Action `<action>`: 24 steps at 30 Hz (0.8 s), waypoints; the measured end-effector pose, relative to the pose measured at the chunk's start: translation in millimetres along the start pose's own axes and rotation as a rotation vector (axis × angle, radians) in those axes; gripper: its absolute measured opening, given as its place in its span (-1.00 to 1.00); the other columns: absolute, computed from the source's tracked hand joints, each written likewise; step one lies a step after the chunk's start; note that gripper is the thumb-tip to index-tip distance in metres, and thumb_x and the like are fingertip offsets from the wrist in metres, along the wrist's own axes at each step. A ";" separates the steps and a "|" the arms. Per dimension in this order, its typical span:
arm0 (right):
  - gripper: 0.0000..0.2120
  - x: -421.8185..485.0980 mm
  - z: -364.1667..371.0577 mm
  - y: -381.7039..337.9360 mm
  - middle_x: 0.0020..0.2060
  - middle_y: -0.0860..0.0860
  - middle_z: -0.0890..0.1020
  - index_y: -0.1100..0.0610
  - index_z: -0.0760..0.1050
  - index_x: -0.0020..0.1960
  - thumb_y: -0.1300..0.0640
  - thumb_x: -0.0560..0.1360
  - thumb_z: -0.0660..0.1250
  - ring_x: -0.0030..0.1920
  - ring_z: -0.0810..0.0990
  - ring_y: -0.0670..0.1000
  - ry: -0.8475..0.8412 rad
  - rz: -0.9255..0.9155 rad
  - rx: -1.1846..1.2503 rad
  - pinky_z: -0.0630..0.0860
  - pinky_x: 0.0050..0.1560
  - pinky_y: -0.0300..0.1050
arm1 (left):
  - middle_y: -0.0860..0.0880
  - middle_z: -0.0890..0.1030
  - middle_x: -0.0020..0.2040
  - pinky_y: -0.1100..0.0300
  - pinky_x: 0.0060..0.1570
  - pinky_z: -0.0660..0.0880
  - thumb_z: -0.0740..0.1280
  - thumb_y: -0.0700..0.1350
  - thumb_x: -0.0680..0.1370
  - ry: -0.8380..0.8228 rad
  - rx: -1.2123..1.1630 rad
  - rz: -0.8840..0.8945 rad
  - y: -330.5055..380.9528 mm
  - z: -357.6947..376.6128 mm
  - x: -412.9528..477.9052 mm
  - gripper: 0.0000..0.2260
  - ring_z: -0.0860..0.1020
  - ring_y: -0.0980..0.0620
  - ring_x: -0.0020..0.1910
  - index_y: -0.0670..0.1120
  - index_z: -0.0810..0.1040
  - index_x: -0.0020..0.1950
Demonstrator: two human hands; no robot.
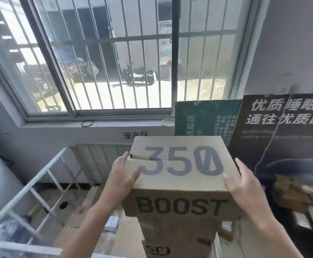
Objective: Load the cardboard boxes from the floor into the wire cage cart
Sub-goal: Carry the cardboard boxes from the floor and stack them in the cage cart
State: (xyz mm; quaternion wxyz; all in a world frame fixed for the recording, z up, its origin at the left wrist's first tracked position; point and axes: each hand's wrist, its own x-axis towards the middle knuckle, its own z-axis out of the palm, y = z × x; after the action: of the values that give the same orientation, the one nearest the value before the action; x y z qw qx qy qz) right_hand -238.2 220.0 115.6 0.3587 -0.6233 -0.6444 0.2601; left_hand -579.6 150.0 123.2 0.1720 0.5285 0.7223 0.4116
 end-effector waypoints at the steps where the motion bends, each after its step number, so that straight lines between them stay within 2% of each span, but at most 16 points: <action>1: -0.40 -7.8 0.9 -2.5 0.44 -0.01 0.42 -0.06 0.26 0.52 0.01 0.52 0.34 0.42 0.35 0.06 0.080 -0.039 -0.005 0.33 0.35 0.08 | -0.02 0.26 0.52 0.04 0.43 0.25 0.33 0.06 0.57 0.006 -0.022 0.040 -5.3 -5.8 -2.0 -0.37 0.27 0.10 0.45 0.00 0.16 0.57; 3: -0.38 -24.1 2.7 -7.4 0.43 -0.04 0.42 -0.08 0.27 0.51 0.05 0.50 0.39 0.44 0.33 0.04 0.156 -0.099 0.027 0.35 0.37 0.10 | 0.07 0.29 0.50 0.08 0.39 0.29 0.33 0.13 0.55 0.013 -0.076 0.093 -15.2 -20.3 -3.1 -0.37 0.28 0.20 0.40 0.08 0.17 0.56; 5: -0.35 -34.1 2.5 -8.7 0.39 -0.13 0.42 -0.18 0.25 0.49 -0.05 0.47 0.40 0.40 0.35 -0.06 0.177 -0.066 0.099 0.38 0.29 0.01 | 0.14 0.29 0.47 0.08 0.34 0.32 0.31 0.28 0.47 -0.016 -0.164 0.093 -25.2 -32.6 -0.3 -0.30 0.28 0.20 0.40 0.20 0.12 0.54; 7: -0.35 -33.1 -1.0 -10.2 0.36 -0.18 0.42 -0.23 0.25 0.47 -0.17 0.42 0.36 0.36 0.36 -0.13 0.225 0.029 0.185 0.33 0.28 -0.04 | 0.10 0.25 0.49 0.05 0.33 0.30 0.32 0.43 0.33 -0.120 -0.275 -0.004 -31.4 -38.8 6.6 -0.13 0.26 0.12 0.45 0.26 0.03 0.54; 9: -0.32 -23.5 -4.8 -11.9 0.44 -0.09 0.39 -0.16 0.23 0.51 -0.16 0.44 0.36 0.38 0.37 -0.07 0.216 0.156 0.292 0.31 0.30 -0.04 | -0.01 0.17 0.57 -0.04 0.39 0.27 0.34 0.51 0.20 -0.288 -0.370 -0.178 -34.0 -35.4 16.1 0.06 0.23 -0.01 0.50 0.22 -0.07 0.57; 10: -0.30 -17.2 -4.8 -12.9 0.47 -0.03 0.36 -0.09 0.20 0.54 -0.14 0.47 0.37 0.39 0.38 -0.04 0.167 0.229 0.332 0.32 0.29 -0.05 | -0.02 0.17 0.57 -0.07 0.40 0.29 0.36 0.51 0.18 -0.363 -0.419 -0.260 -33.9 -31.8 19.6 0.10 0.26 -0.04 0.50 0.20 -0.07 0.58; 11: -0.29 -12.7 -3.1 -14.1 0.47 0.00 0.38 -0.03 0.23 0.54 -0.16 0.48 0.37 0.37 0.41 -0.01 0.094 0.290 0.354 0.35 0.27 -0.04 | 0.01 0.25 0.54 -0.07 0.36 0.34 0.38 0.50 0.21 -0.417 -0.468 -0.314 -34.8 -26.8 22.8 0.07 0.33 -0.03 0.45 0.16 -0.01 0.58; 12: -0.29 -10.7 -0.4 -16.8 0.42 0.00 0.46 0.02 0.33 0.49 -0.22 0.43 0.39 0.32 0.48 0.00 0.017 0.332 0.356 0.41 0.25 -0.01 | 0.08 0.38 0.46 0.00 0.26 0.43 0.39 0.45 0.27 -0.461 -0.519 -0.323 -36.4 -21.8 25.6 -0.04 0.45 0.03 0.36 0.12 0.12 0.55; 14: -0.36 -8.5 9.5 -25.6 0.18 -0.04 0.66 -0.01 0.55 0.29 -0.31 0.31 0.42 0.18 0.62 0.06 -0.042 0.352 0.305 0.54 0.17 0.08 | 0.15 0.61 0.22 0.19 0.01 0.50 0.42 0.32 0.38 -0.540 -0.594 -0.259 -43.3 -19.7 32.8 -0.40 0.61 0.15 0.10 0.10 0.43 0.33; 15: -0.41 -9.7 16.0 -32.9 0.09 -0.08 0.70 -0.06 0.58 0.23 -0.32 0.29 0.42 0.12 0.65 0.05 -0.023 0.330 0.263 0.59 0.11 0.07 | 0.14 0.66 0.15 0.23 -0.05 0.50 0.43 0.27 0.38 -0.555 -0.600 -0.228 -49.2 -25.8 38.4 -0.51 0.64 0.18 0.05 0.14 0.50 0.25; 17: -0.51 -16.3 30.8 -52.6 0.02 -0.17 0.70 -0.18 0.57 0.20 -0.31 0.31 0.42 0.03 0.68 -0.05 0.029 0.244 0.207 0.64 -0.12 -0.12 | 0.13 0.68 0.10 0.26 -0.08 0.53 0.46 0.20 0.37 -0.555 -0.613 -0.197 -62.9 -52.3 51.5 -0.56 0.65 0.15 0.04 0.13 0.52 0.21; 19: -0.56 -21.3 53.8 -80.9 0.02 -0.18 0.70 -0.20 0.56 0.20 -0.27 0.36 0.42 -0.04 0.69 -0.14 0.024 0.143 0.231 0.60 -0.29 -0.24 | 0.10 0.69 0.09 0.30 -0.09 0.55 0.47 0.09 0.40 -0.501 -0.620 -0.165 -83.7 -87.0 64.9 -0.57 0.66 0.10 0.06 0.06 0.52 0.23; 22: -0.55 -26.6 106.4 -125.5 0.03 -0.13 0.70 -0.18 0.53 0.25 -0.26 0.39 0.39 -0.03 0.70 -0.07 -0.059 0.048 0.294 0.65 -0.25 -0.10 | 0.05 0.69 0.11 0.13 0.00 0.57 0.49 0.10 0.39 -0.407 -0.570 -0.202 -121.1 -150.6 78.6 -0.57 0.67 0.03 0.06 0.09 0.54 0.23; 24: -0.54 -29.1 148.2 -155.2 0.02 -0.21 0.68 -0.28 0.49 0.22 -0.33 0.36 0.39 -0.01 0.67 -0.13 -0.101 0.004 0.319 0.63 -0.12 -0.02 | 0.00 0.69 0.10 0.05 -0.04 0.56 0.50 0.15 0.37 -0.351 -0.522 -0.226 -149.7 -190.7 85.7 -0.57 0.68 -0.03 0.03 0.12 0.57 0.20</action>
State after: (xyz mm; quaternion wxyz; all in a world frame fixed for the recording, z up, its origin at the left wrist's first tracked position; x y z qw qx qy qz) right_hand -451.5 194.2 142.9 0.4198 -0.5458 -0.6108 0.3910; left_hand -835.8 133.5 137.8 0.4679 0.4459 0.6059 0.4638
